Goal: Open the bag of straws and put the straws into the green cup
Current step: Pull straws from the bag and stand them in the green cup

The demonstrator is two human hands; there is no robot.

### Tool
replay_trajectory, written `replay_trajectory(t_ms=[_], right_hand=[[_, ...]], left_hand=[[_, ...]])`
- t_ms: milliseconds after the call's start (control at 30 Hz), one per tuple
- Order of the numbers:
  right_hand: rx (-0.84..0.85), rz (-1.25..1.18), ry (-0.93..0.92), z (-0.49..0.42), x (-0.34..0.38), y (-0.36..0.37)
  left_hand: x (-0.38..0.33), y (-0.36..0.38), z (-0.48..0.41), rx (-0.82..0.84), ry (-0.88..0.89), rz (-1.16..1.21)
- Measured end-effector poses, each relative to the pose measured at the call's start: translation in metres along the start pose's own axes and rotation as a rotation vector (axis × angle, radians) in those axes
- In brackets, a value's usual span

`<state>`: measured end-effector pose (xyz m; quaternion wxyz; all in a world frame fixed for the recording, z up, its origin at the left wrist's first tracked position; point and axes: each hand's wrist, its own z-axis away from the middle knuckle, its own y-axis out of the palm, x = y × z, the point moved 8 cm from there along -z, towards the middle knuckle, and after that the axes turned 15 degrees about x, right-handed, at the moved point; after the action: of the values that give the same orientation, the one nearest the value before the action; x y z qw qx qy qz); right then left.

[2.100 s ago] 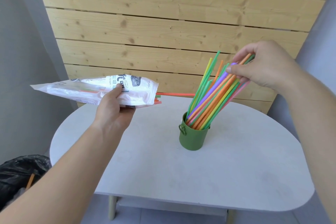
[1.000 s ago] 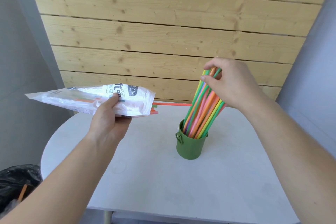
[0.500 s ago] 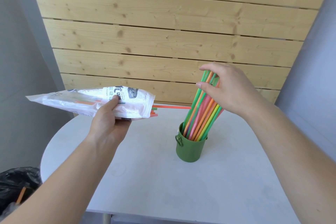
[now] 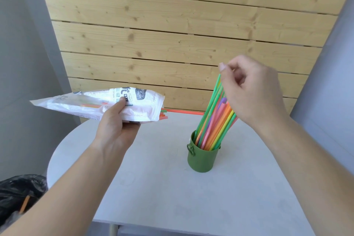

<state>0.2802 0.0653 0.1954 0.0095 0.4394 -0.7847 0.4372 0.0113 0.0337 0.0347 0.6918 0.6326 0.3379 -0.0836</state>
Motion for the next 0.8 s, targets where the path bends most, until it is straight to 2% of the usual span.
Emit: replay_trajectory(t_ms=[100,233,300,400,500,600,800], right_hand=[[0.331,0.107,0.218,0.015,0.000,0.038],[0.440,0.055,0.353,0.043,-0.008,0.068],[0.457,-0.164,0.449,0.052,-0.016,0.079],[0.472,-0.659,0.692,0.069,-0.026,0.100],[0.489,-1.015,0.831,0.083,-0.020,0.121],[0.532,-1.182,0.935,0.097,-0.013,0.139],[0.582,-1.330,1.019,0.111,-0.006,0.157]], left_hand=[[-0.005,0.003,-0.002,0.037,0.006,0.037],[-0.008,0.015,0.001,0.095,0.009,0.035],[-0.006,0.021,0.003,0.118,0.000,0.029],[-0.004,0.029,0.006,0.174,-0.027,-0.010],[-0.003,0.037,0.009,0.203,-0.027,-0.105],[-0.005,0.045,0.011,0.236,-0.001,-0.180],[-0.006,0.058,0.018,0.361,0.034,-0.364]])
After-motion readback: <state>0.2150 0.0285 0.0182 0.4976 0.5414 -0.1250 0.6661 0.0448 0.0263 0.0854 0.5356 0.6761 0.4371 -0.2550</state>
